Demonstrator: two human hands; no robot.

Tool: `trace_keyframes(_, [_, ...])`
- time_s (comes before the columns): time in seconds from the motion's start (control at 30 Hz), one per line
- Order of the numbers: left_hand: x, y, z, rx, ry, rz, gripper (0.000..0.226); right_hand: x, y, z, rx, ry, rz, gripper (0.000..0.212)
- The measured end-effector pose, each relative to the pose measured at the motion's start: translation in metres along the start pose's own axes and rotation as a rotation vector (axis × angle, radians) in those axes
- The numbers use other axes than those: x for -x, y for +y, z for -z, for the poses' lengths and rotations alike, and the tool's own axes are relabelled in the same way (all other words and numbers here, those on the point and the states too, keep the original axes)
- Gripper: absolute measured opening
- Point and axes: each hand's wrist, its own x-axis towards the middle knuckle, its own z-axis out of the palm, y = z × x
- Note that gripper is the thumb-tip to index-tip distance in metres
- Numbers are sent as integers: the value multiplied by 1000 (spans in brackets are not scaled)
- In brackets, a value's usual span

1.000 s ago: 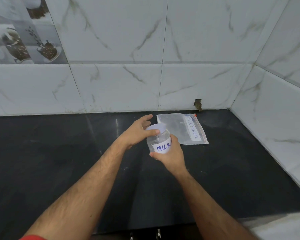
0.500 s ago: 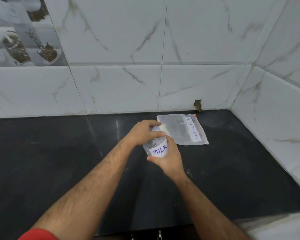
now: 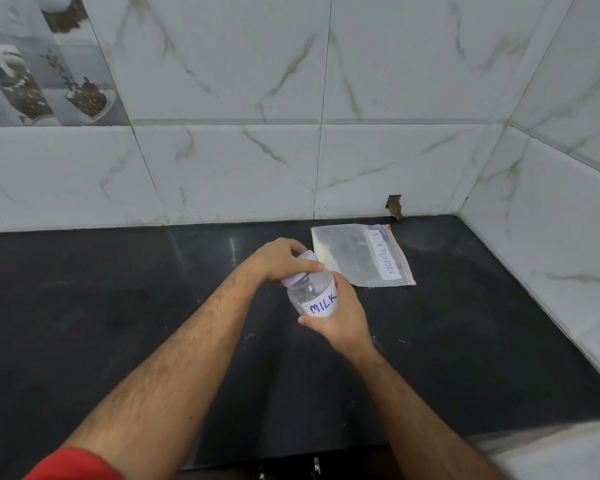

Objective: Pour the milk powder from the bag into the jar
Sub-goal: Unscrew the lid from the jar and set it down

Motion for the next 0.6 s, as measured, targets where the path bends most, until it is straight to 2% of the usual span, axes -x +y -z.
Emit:
trace_keyframes(0.17, [1, -28, -2, 582, -35, 172, 34, 2, 3, 8, 8, 3, 3, 86])
trace_keyframes(0.33, [1, -77, -11, 1052, -72, 344, 47, 5, 0, 12, -15, 22, -5, 81])
trace_keyframes(0.43, [4, -103, -22, 1119, 10, 349, 42, 5, -3, 13, -22, 5, -31, 80])
trace_keyframes(0.6, [4, -143, -35, 1087, 245, 422, 39, 8, -7, 11, -10, 3, -60, 76])
